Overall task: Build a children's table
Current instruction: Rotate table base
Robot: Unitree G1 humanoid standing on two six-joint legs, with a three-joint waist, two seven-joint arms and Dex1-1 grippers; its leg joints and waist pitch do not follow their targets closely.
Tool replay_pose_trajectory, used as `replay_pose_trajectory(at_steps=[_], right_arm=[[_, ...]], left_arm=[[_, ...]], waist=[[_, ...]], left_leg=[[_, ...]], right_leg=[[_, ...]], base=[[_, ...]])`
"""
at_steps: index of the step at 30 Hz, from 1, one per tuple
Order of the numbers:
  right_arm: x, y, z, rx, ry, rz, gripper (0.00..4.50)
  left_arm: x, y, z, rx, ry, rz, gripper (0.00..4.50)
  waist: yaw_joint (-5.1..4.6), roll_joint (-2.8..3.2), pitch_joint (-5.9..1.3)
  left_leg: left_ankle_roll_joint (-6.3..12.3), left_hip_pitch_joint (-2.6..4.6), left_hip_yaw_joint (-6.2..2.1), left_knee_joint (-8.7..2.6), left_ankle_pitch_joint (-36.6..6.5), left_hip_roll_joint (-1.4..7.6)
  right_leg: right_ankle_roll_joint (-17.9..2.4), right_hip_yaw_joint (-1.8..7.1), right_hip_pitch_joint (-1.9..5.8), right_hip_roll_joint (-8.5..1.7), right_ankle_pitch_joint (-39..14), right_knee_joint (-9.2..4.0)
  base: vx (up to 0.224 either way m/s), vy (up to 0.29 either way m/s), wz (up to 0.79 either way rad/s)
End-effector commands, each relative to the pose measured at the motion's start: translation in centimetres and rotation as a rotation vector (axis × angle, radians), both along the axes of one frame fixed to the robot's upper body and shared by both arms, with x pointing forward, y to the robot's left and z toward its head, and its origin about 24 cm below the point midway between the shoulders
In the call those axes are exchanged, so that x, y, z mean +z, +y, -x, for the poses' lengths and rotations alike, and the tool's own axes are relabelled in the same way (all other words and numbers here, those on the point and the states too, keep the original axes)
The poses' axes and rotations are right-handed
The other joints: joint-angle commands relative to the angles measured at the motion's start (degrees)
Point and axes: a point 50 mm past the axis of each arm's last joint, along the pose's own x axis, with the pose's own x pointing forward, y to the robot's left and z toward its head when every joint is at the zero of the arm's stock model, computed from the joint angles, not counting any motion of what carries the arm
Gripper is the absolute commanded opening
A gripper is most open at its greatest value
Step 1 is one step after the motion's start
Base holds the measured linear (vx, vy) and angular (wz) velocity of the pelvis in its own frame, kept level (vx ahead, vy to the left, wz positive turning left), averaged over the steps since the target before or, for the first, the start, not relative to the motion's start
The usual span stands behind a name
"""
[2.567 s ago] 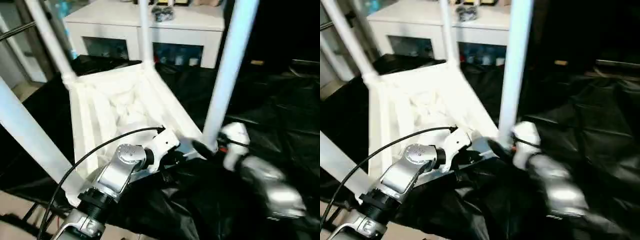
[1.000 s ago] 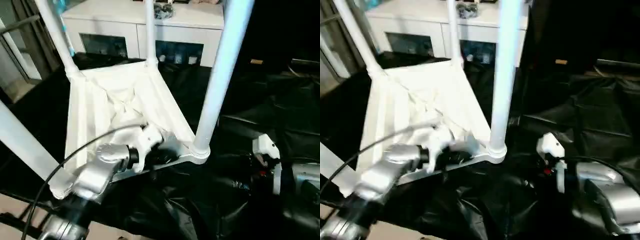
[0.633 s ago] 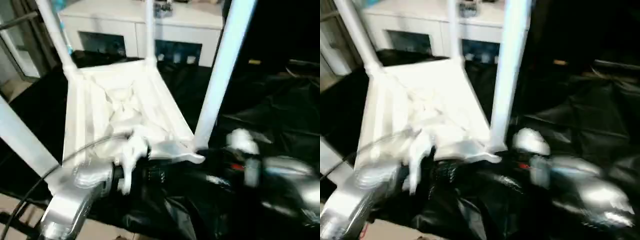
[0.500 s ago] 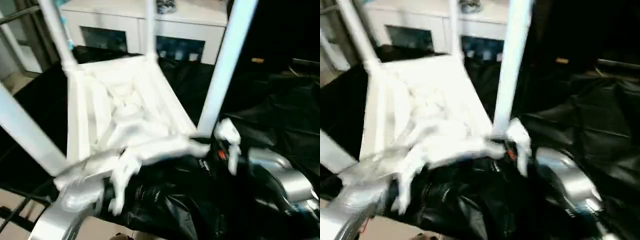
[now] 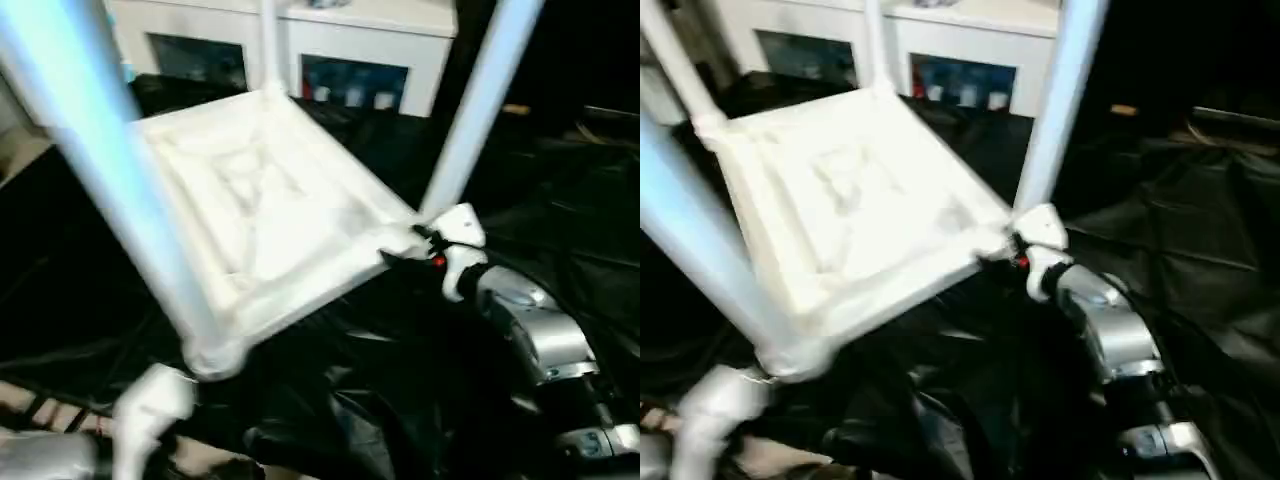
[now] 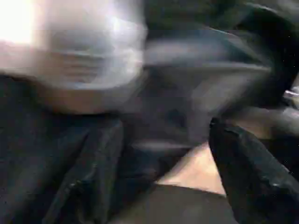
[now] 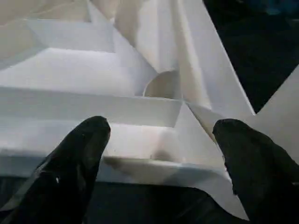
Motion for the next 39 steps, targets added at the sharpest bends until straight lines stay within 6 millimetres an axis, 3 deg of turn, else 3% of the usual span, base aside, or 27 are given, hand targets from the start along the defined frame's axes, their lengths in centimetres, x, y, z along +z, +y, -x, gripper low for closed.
replay_pose_trajectory(at_steps=[1, 2, 4, 6, 7, 9, 10, 12, 14, 15, 19, 20, 22, 24, 25, 29, 31, 33, 36, 39], right_arm=[[-0.2, -0.6, 0.7, 0.0, 0.021, -0.032, 4.04], [-0.4, -1.2, 1.9, 0.039, 0.022, -0.031, 4.04], [-0.5, -1.4, 2.2, 0.048, 0.021, -0.029, 4.04], [-0.8, -2.4, 3.5, 0.071, 0.024, -0.027, 4.04], [-1.0, -2.9, 3.9, 0.069, 0.034, -0.02, 4.04], [-1.4, -3.3, 4.1, 0.057, 0.056, -0.011, 4.04], [-1.9, -3.9, 4.3, 0.03, 0.089, 0.015, 4.04], [-2.1, -4.1, 4.4, 0.016, 0.101, 0.023, 4.04], [-2.4, -4.4, 4.2, -0.026, 0.121, 0.034, 4.04], [-2.6, -4.3, 3.9, -0.053, 0.122, 0.051, 4.04], [-3.2, -3.1, 2.5, -0.112, 0.087, 0.082, 4.04], [-3.2, -2.3, 2.1, -0.112, 0.072, 0.078, 4.04], [-3.2, -0.8, 1.3, -0.096, 0.06, 0.047, 4.04], [-3.2, 0.0, 1.0, -0.087, 0.056, 0.037, 4.04], [-3.2, 0.7, 0.7, -0.077, 0.053, 0.028, 4.04], [-3.4, 3.0, -0.7, -0.042, 0.049, 0.038, 4.04], [-3.4, 3.3, -0.9, -0.035, 0.049, 0.044, 4.04], [-3.5, 3.5, -1.0, -0.029, 0.051, 0.046, 4.04], [-3.5, 4.3, -1.2, -0.015, 0.045, 0.047, 4.04], [-3.5, 4.5, -1.4, -0.013, 0.043, 0.048, 4.04]], left_arm=[[0.9, 1.5, -0.7, 0.05, -0.057, -0.006, 3.44], [1.6, 2.6, -1.4, 0.08, -0.094, 0.013, 3.55], [1.8, 2.8, -1.6, 0.084, -0.107, 0.019, 3.77], [3.0, 2.6, -3.0, 0.112, -0.222, 0.155, 3.82], [3.4, 2.2, -3.7, 0.116, -0.276, 0.224, 3.88], [3.6, 1.8, -4.2, 0.114, -0.308, 0.276, 4.05], [3.4, 1.1, -4.8, 0.099, -0.322, 0.325, 4.16], [3.3, 0.9, -5.1, 0.09, -0.324, 0.341, 4.26], [3.1, 0.1, -5.7, 0.054, -0.318, 0.377, 4.36], [3.2, -0.6, -6.2, 0.037, -0.314, 0.404, 4.44], [3.0, -2.6, -7.8, -0.016, -0.314, 0.434, 4.44], [2.8, -3.1, -8.3, -0.024, -0.32, 0.425, 4.44], [2.4, -4.2, -9.1, -0.045, -0.329, 0.402, 4.44], [2.3, -4.9, -9.3, -0.066, -0.324, 0.417, 4.44], [2.3, -5.7, -9.5, -0.088, -0.316, 0.434, 4.44], [2.4, -9.7, -10.1, -0.204, -0.288, 0.501, 4.44], [2.4, -10.6, -10.2, -0.231, -0.283, 0.513, 4.44], [2.5, -11.3, -10.2, -0.253, -0.281, 0.525, 4.44], [2.9, -15.0, -9.7, -0.364, -0.263, 0.604, 4.44], [2.9, -16.8, -9.6, -0.412, -0.258, 0.624, 4.44]], waist=[[-0.31, 0.83, -3.23], [-0.09, 0.91, -4.02], [0.0, 0.79, -3.93], [0.0, 1.05, -4.69], [0.09, 0.79, -4.57], [0.22, 1.05, -4.45], [0.1, 1.42, -4.38], [-0.17, 0.92, -4.06], [-0.29, 0.93, -3.71], [-0.16, 0.9, -3.92], [-0.21, 0.93, -3.94], [-0.29, 0.85, -4.08], [-0.54, 1.04, -4.12], [-0.54, 1.17, -4.33], [-0.34, 1.55, -4.42], [-0.25, 1.13, -4.58], [-0.2, 1.0, -4.79], [-0.26, 0.91, -5.0], [-0.59, 0.48, -5.37], [-1.02, 0.55, -5.72]], left_leg=[[0.05, 1.78, -0.26, -4.21, -14.58, 0.98], [0.25, 1.87, -0.29, -3.96, -12.95, 0.88], [0.99, 1.57, -0.33, -3.87, -11.34, 0.83], [1.46, 1.74, -0.3, -3.47, -10.05, 0.8], [1.67, 1.65, -0.16, -3.43, -10.59, 0.79], [1.44, 1.53, -0.23, -3.43, -12.08, 0.8], [1.11, 1.37, -0.36, -3.52, -13.32, 0.77], [0.42, 1.58, -0.32, -3.6, -16.78, 0.71], [-0.8, 1.98, -0.62, -3.8, -21.35, 0.62], [-1.4, 2.35, -0.71, -3.65, -22.08, 0.67], [-2.35, 2.35, -0.93, -3.62, -22.74, 0.52], [-2.4, 2.07, -1.13, -3.69, -22.34, 0.52], [-2.68, 2.2, -1.23, -3.67, -23.06, 0.44], [-2.72, 2.22, -1.27, -3.69, -22.91, 0.55], [-2.85, 2.39, -1.3, -3.67, -22.98, 0.66], [-2.73, 2.36, -0.86, -3.39, -22.41, 0.58], [-2.66, 1.76, -1.06, -3.51, -20.24, 0.6], [-2.22, 1.68, -0.95, -3.43, -18.62, 0.63], [-1.55, 1.41, -0.75, -3.11, -15.58, 0.53], [-0.36, 1.01, -0.73, -2.68, -11.69, 0.45]], right_leg=[[-10.61, 1.84, 1.49, -0.7, -8.98, -3.46], [-10.8, 1.7, 2.1, -0.78, -6.69, -3.09], [-11.7, 1.62, 2.33, -0.84, -3.6, -2.78], [-13.06, 1.54, 2.67, -1.05, -1.56, -2.41], [-13.69, 1.6, 2.78, -1.17, -2.13, -2.6], [-14.35, 1.57, 2.79, -1.41, -4.0, -2.7], [-13.93, 1.57, 2.99, -1.57, -6.47, -2.75], [-12.44, 1.67, 2.77, -1.56, -12.73, -3.53], [-9.58, 1.65, 2.42, -1.79, -23.53, -4.5], [-8.75, 1.71, 2.17, -1.89, -25.59, -4.69], [-8.27, 1.47, 1.84, -1.8, -27.42, -4.81], [-7.65, 1.34, 2.19, -1.88, -27.72, -4.7], [-7.15, 1.22, 1.97, -1.79, -28.2, -4.84], [-7.34, 1.33, 2.0, -1.83, -27.17, -4.63], [-8.07, 1.36, 1.93, -1.82, -25.7, -4.46], [-10.48, 1.44, 1.74, -1.55, -21.32, -4.04], [-10.21, 1.4, 2.53, -1.79, -19.92, -3.6], [-10.21, 1.47, 2.63, -1.83, -17.85, -3.5], [-11.41, 1.42, 3.03, -1.7, -13.06, -3.05], [-12.63, 1.37, 3.53, -1.63, -7.62, -2.5]], base=[[0.0, 0.0, 0.0], [0.0, 0.0, 0.0], [0.0, 0.0, 0.0], [0.0, 0.0, 0.0], [0.0, 0.0, 0.0], [0.0, 0.0, 0.0], [-0.054, -0.006, -0.03], [0.0, 0.0, 0.0], [0.0, 0.0, 0.0], [-0.052, -0.018, -0.01], [-0.057, -0.01, -0.01], [-0.054, -0.004, -0.04], [0.0, 0.0, 0.0], [0.0, 0.0, 0.0], [0.0, 0.0, 0.0], [0.0, 0.0, 0.0], [0.0, 0.0, 0.0], [0.0, 0.0, 0.0], [0.0, 0.0, 0.0], [0.0, 0.0, 0.0]])
